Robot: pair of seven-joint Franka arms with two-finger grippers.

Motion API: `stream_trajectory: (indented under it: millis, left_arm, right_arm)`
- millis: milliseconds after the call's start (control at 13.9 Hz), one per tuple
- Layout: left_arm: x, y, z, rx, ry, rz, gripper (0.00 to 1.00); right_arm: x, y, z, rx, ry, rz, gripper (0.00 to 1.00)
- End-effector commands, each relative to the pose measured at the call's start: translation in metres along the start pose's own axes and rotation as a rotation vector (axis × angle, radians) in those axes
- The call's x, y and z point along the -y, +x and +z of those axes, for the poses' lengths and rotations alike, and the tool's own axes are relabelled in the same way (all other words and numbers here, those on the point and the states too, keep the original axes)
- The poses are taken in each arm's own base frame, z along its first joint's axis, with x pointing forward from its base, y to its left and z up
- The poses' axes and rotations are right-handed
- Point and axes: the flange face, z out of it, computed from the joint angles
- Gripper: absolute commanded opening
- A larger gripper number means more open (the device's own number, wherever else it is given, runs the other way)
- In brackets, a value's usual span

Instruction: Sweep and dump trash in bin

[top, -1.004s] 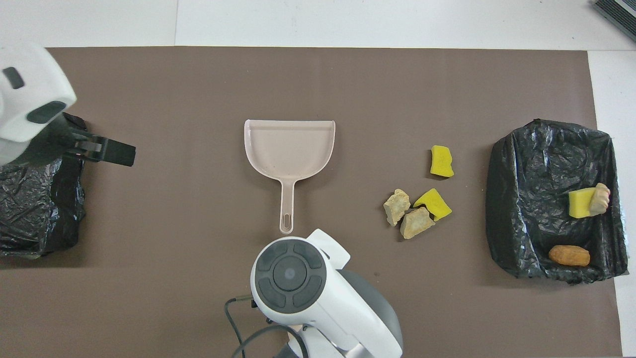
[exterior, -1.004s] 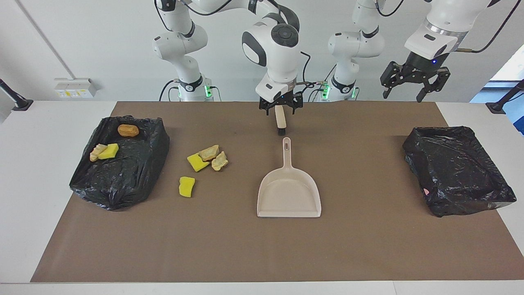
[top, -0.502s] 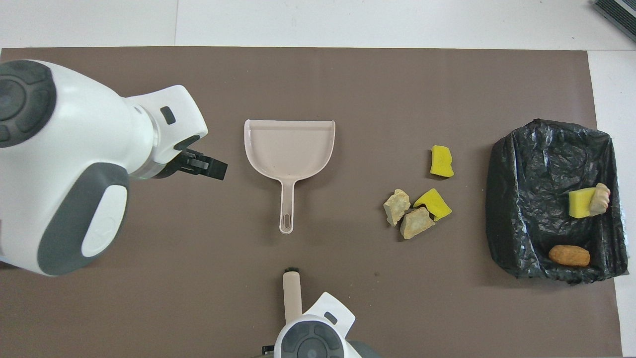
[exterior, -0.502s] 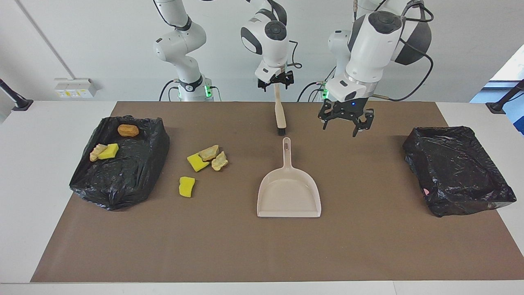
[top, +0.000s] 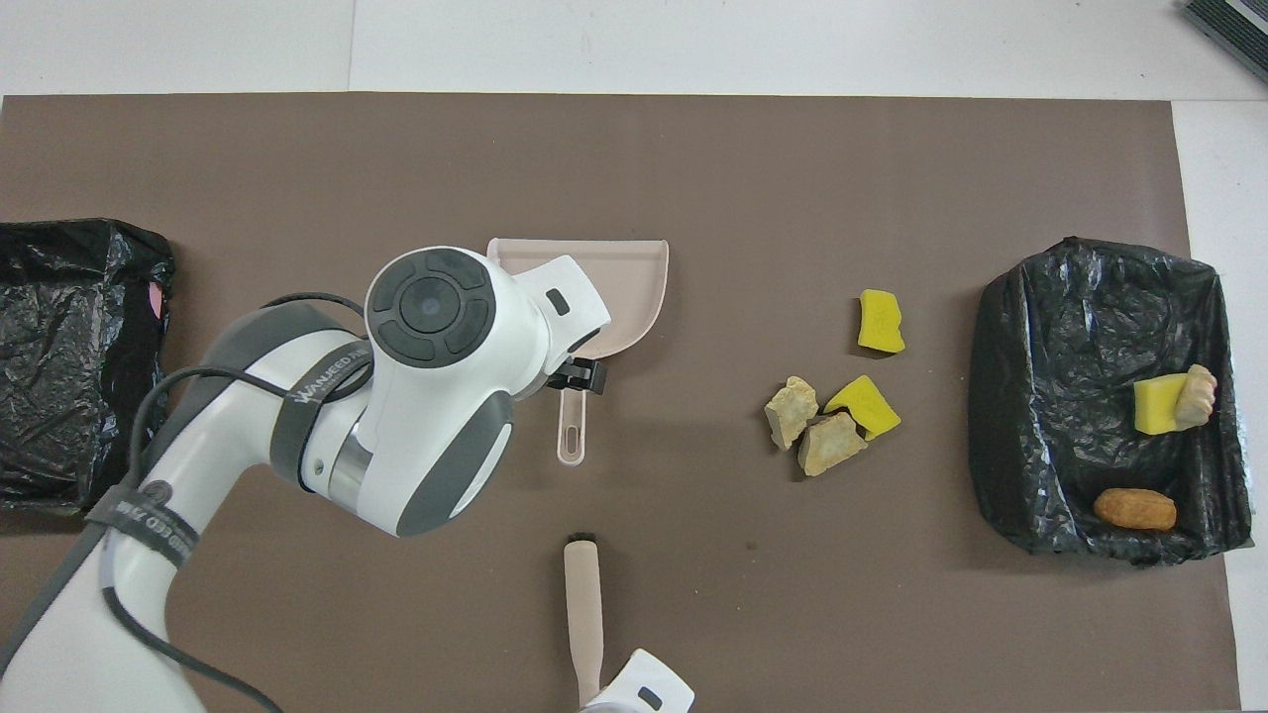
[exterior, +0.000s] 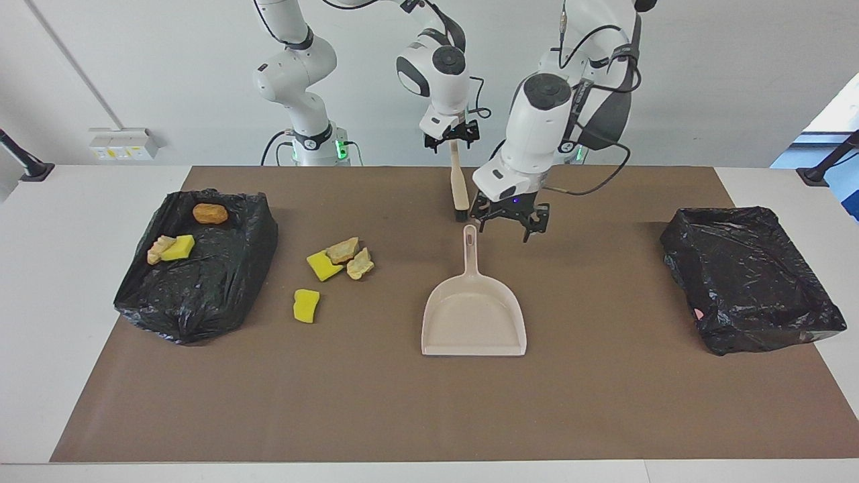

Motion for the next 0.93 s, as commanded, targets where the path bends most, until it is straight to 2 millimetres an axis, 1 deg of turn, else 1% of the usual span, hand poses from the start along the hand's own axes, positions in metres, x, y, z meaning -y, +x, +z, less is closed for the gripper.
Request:
stream_trajectory:
  millis: [0, 143, 215, 287, 359, 430, 502, 574, 645, 717, 789, 861]
  left_arm:
    - [0.003, -0.003, 0.029, -0.014, 0.004, -0.043, 1.0]
    - [-0.001, -0.009, 0.041, -0.018, 0.002, -0.042, 1.0]
    - [-0.005, -0.012, 0.046, -0.017, 0.001, -0.04, 1.0]
    - [-0.005, -0.012, 0.046, -0.022, 0.001, -0.044, 1.0]
    - [-0.006, -0.011, 0.05, -0.023, 0.0, -0.044, 1.0]
    - [-0.008, -0.01, 0.057, -0.023, -0.001, -0.041, 1.0]
    - [-0.009, -0.008, 0.061, -0.026, -0.002, -0.041, 1.0]
    - [-0.017, -0.01, 0.073, -0.014, 0.001, -0.036, 0.99]
    - [-0.019, -0.009, 0.073, -0.019, -0.002, -0.043, 0.99]
    - [-0.019, -0.009, 0.073, -0.02, -0.002, -0.048, 0.94]
    - [-0.02, -0.009, 0.075, -0.018, -0.001, -0.047, 0.91]
    - [-0.02, -0.009, 0.077, -0.016, 0.0, -0.046, 0.9]
  right_arm:
    - [0.0, -0.004, 0.011, -0.009, 0.018, 0.024, 0.9]
    - [0.0, -0.005, 0.013, -0.009, 0.016, 0.022, 0.65]
    - [0.001, -0.005, 0.015, -0.008, 0.014, 0.022, 0.49]
    - [0.0, -0.005, 0.016, -0.005, 0.011, 0.022, 0.25]
    - [0.001, -0.005, 0.016, -0.003, 0.011, 0.023, 0.03]
    - [0.003, -0.004, 0.016, 0.001, 0.009, 0.025, 0.0]
    - [0.003, -0.002, 0.017, 0.005, 0.006, 0.03, 0.0]
    - [0.003, 0.0, 0.016, 0.004, 0.006, 0.028, 0.0]
    - [0.003, 0.001, 0.016, 0.008, 0.004, 0.025, 0.0]
    - [0.002, 0.002, 0.009, 0.018, -0.01, 0.032, 0.0]
    - [-0.002, 0.004, -0.002, 0.038, -0.024, 0.039, 0.0]
    - [-0.012, 0.007, -0.022, 0.044, -0.025, 0.058, 0.0]
